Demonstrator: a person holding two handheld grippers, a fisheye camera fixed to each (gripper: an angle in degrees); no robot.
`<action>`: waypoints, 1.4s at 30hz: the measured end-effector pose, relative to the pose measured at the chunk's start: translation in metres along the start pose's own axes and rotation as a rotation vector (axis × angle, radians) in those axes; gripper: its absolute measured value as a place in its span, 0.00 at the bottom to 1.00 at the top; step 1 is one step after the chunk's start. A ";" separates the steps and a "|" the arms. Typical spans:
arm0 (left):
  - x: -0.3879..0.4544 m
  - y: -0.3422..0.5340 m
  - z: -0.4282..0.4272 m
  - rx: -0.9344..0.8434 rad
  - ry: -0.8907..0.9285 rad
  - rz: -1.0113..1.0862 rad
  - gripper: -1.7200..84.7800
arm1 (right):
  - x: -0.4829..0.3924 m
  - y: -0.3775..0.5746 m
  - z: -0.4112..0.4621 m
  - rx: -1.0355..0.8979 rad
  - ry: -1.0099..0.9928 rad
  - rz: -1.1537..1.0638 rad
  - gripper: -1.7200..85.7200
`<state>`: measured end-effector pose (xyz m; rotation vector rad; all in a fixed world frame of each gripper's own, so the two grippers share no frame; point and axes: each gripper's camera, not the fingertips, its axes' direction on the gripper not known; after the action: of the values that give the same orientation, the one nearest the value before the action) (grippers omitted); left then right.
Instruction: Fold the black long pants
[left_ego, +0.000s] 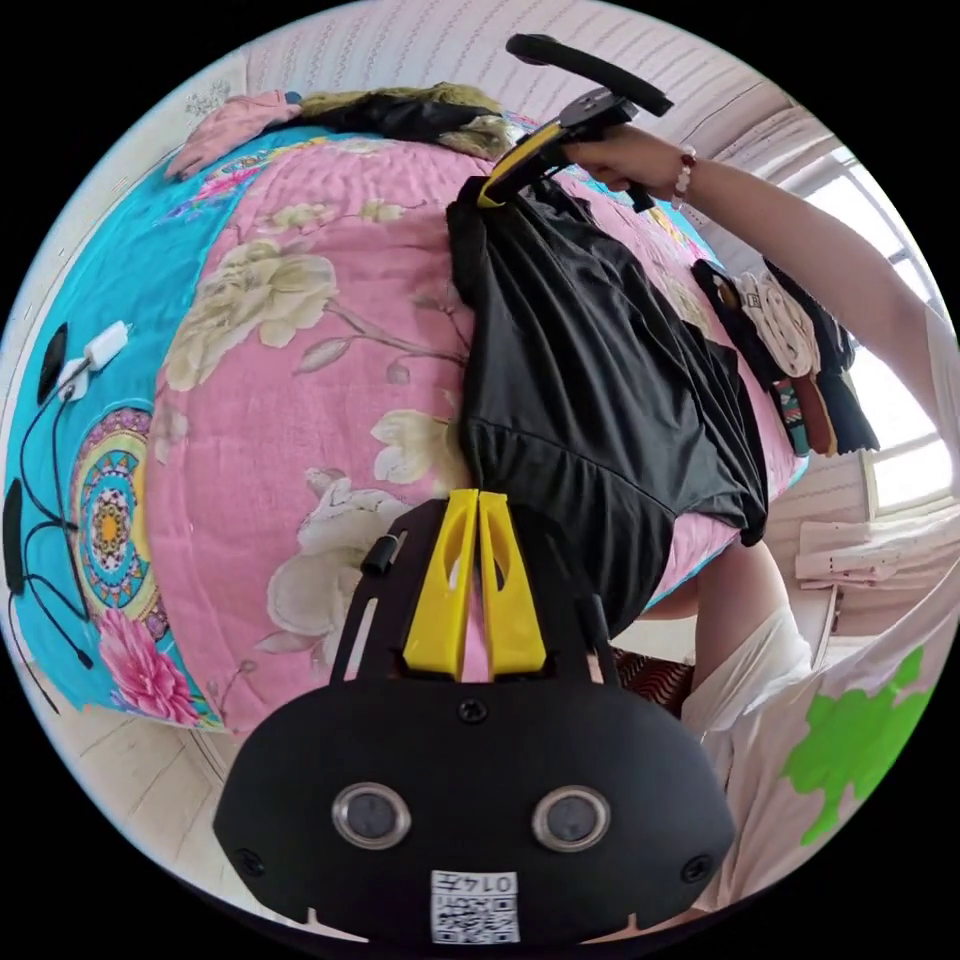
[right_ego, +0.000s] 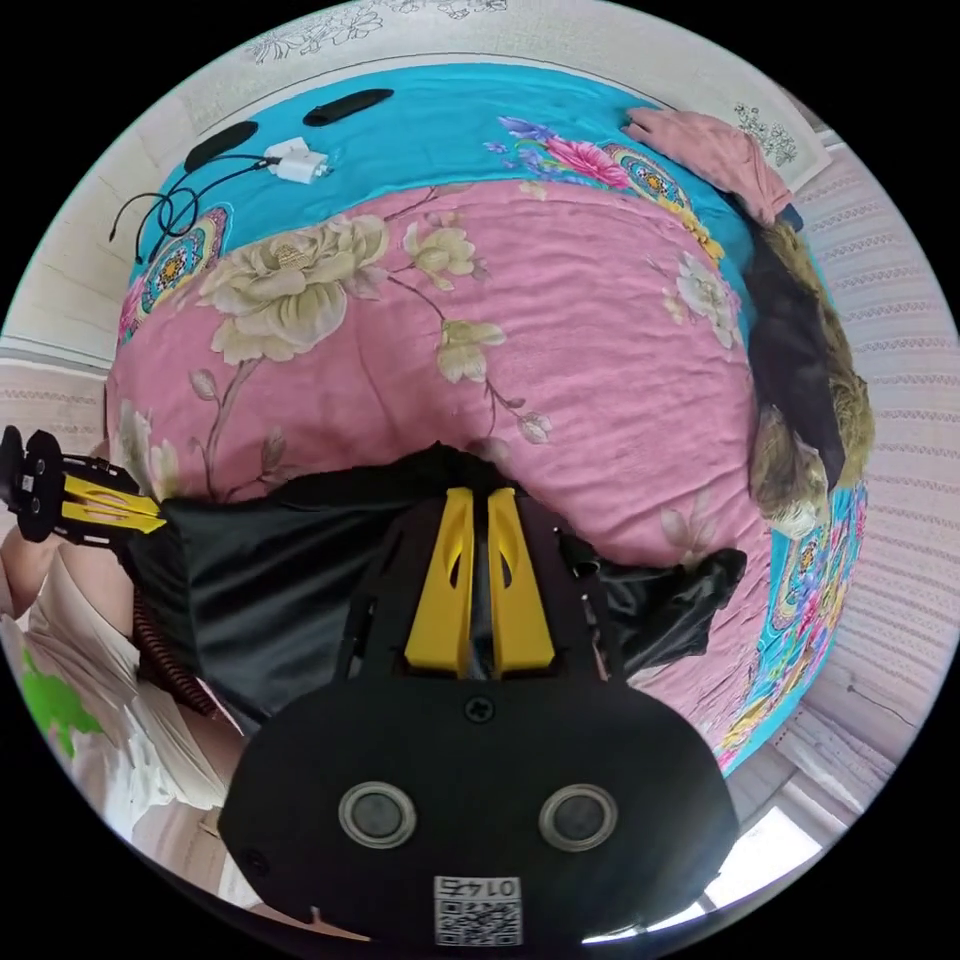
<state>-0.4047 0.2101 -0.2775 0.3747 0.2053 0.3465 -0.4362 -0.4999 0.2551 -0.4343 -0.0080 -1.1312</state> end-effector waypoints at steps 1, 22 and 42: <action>0.000 0.000 -0.016 0.052 -0.052 -0.004 0.01 | 0.005 -0.001 -0.007 0.025 0.000 0.009 0.04; -0.035 -0.034 0.002 -0.044 -0.081 -0.133 0.08 | 0.246 0.199 0.019 0.331 -0.115 1.066 0.18; -0.019 -0.065 0.022 -0.079 -0.124 -0.110 0.08 | 0.299 0.290 -0.017 0.482 -0.116 1.153 0.11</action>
<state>-0.3978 0.1389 -0.2807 0.3047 0.0897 0.2218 -0.0560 -0.6647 0.2097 -0.0210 -0.1148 0.0501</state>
